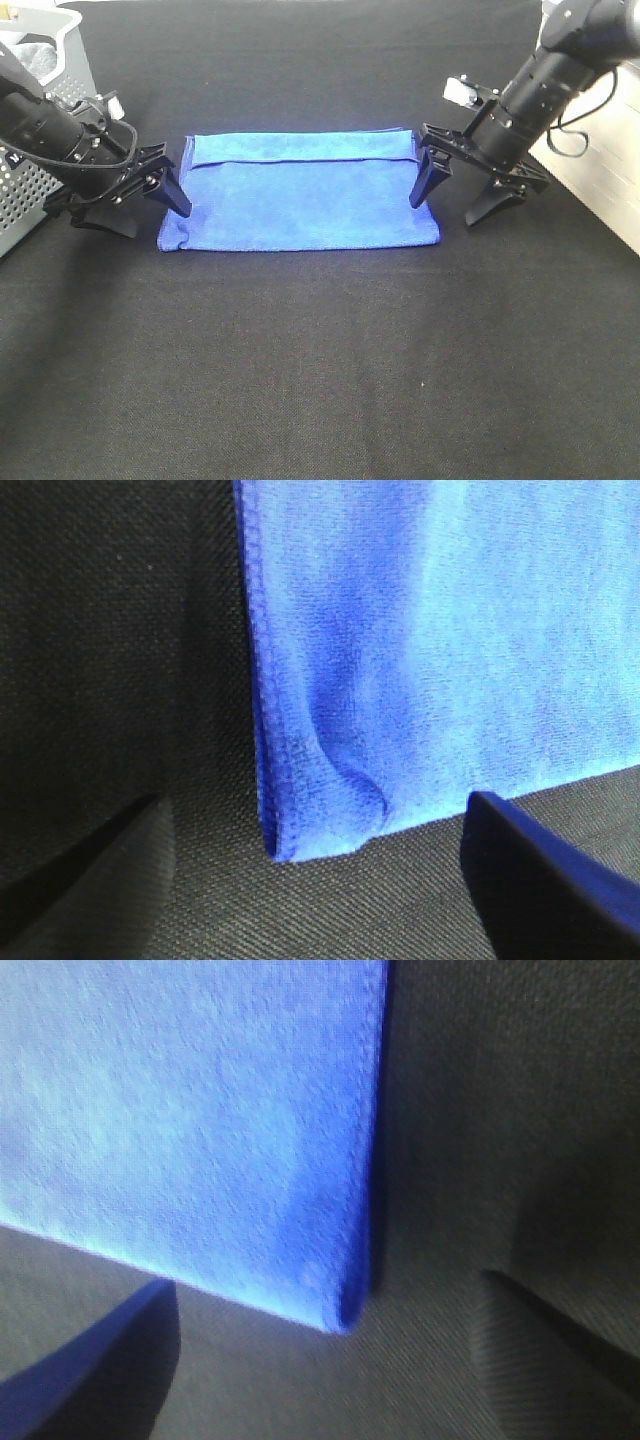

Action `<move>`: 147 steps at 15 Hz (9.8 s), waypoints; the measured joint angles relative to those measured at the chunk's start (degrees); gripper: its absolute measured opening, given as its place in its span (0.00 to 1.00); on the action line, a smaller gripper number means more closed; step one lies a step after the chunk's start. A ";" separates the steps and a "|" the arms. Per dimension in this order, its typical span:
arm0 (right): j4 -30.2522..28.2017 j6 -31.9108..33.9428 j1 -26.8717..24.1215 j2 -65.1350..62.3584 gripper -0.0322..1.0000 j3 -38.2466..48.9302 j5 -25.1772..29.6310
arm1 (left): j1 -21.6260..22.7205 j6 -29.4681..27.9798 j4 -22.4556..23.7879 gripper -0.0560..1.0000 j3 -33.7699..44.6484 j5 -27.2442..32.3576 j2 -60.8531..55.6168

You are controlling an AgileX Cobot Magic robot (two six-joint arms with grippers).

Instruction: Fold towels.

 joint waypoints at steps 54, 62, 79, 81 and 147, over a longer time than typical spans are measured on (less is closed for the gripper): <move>5.67 -8.77 0.06 1.83 0.61 0.97 -10.60 | -1.83 -8.42 10.31 0.61 -5.73 -3.44 1.72; 5.67 -8.77 0.06 1.83 0.93 0.97 -4.07 | -1.66 -10.37 11.75 0.86 -5.96 -3.27 3.15; 5.67 -8.54 0.06 1.83 0.93 0.97 -3.27 | -1.09 -13.35 17.25 0.13 -6.47 -0.86 1.78; 6.25 -8.02 0.06 1.83 0.93 0.97 -0.52 | -1.09 -19.19 26.24 0.13 -8.42 3.32 -1.95; -11.57 1.95 5.27 -50.94 0.93 28.65 12.89 | -8.48 -18.28 32.14 0.73 12.09 28.48 -59.82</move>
